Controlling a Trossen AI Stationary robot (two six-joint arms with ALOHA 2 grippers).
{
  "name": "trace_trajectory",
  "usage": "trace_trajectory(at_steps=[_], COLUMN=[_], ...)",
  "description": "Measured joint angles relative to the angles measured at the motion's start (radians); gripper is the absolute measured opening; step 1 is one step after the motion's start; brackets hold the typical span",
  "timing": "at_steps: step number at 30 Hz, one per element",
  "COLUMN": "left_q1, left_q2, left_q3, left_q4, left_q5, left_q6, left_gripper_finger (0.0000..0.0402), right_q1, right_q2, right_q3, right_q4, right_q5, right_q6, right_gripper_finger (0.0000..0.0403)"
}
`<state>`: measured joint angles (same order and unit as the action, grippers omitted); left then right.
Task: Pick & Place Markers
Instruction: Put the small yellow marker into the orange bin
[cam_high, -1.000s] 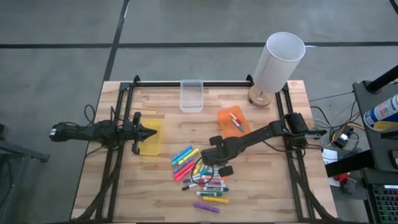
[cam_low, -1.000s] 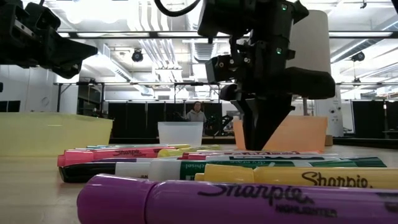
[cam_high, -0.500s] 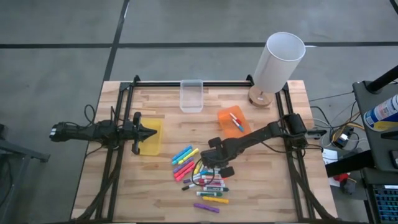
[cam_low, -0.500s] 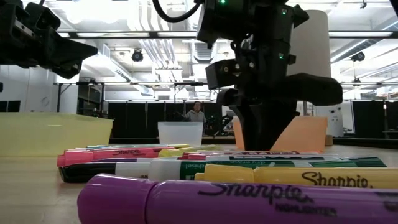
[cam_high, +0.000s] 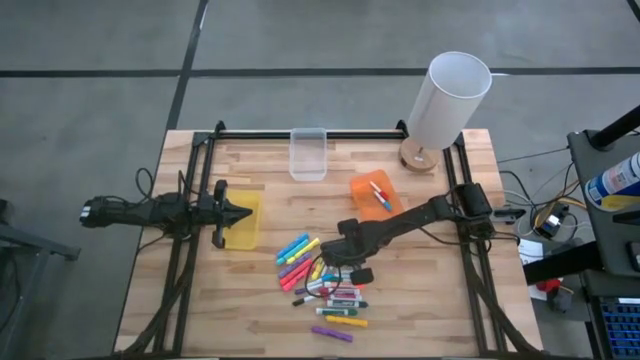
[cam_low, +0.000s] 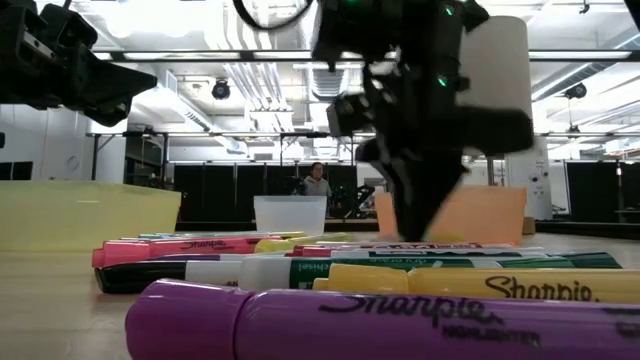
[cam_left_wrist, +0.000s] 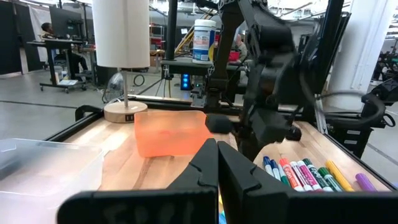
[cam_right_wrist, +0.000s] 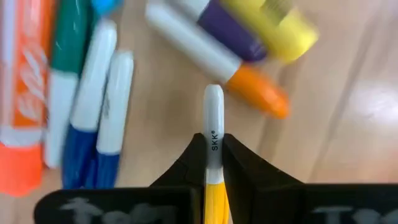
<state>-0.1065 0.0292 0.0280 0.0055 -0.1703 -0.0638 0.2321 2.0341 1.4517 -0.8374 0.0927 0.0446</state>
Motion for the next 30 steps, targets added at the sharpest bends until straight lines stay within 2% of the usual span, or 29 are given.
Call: trace_trajectory(at_steps=[8,12,16,22,30], left_q1=[0.000,0.000,0.000,0.000,0.000], left_q2=[0.000,0.000,0.002,0.006,0.007], left_q3=[0.000,0.000,0.000,0.000,0.000], left_q4=[0.000,0.000,-0.002,-0.003,-0.005], left_q5=[0.000,0.000,0.000,-0.001,-0.003], left_q6=[0.000,0.000,0.000,0.000,0.000], left_gripper_finger=[0.0000,0.0000,0.0000,0.0000,0.0000], right_q1=[0.000,-0.008,-0.043,-0.133,-0.269], right_q2=[-0.069,-0.133,-0.189,-0.246,-0.267], right_q3=[0.104,0.113,0.100,0.048,-0.063], right_q4=[-0.086,-0.144,-0.211,-0.252,-0.260], right_q5=[0.094,0.206,0.320,0.330,0.309], right_q6=[0.013,0.025,0.108,0.259,0.295], right_gripper_finger=[0.0024,0.0024,0.0024,0.0027,0.0029])
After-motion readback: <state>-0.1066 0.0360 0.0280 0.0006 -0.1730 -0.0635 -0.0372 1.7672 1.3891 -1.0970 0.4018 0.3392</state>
